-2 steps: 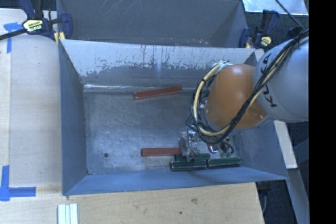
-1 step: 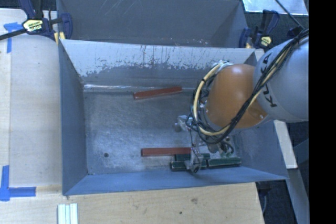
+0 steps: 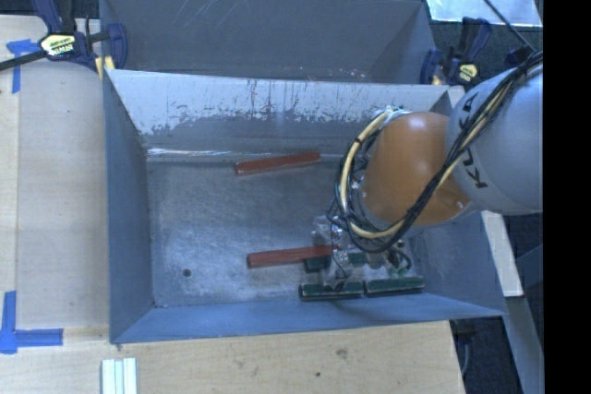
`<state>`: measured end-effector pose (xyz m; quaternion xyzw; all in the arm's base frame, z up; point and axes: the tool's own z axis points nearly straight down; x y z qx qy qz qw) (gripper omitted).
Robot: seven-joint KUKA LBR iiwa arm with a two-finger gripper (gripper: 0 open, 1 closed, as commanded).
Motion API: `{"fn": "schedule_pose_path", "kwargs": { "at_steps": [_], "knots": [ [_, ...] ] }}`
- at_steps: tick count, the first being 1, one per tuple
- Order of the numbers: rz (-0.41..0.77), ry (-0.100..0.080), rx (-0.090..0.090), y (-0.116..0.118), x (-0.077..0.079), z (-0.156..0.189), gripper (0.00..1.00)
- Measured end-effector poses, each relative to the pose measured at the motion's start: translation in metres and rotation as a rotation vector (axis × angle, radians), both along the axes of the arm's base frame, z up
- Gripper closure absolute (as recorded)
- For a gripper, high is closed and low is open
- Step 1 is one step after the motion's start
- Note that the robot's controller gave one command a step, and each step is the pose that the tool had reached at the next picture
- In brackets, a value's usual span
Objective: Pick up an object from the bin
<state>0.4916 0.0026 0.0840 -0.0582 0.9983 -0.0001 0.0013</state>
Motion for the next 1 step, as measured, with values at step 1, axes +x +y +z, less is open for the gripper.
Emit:
{"fn": "schedule_pose_path", "kwargs": {
  "at_steps": [1],
  "knots": [
    [0.027, -0.009, -0.001, -0.0095, 0.0309, 0.1723, 1.00]
  ]
}}
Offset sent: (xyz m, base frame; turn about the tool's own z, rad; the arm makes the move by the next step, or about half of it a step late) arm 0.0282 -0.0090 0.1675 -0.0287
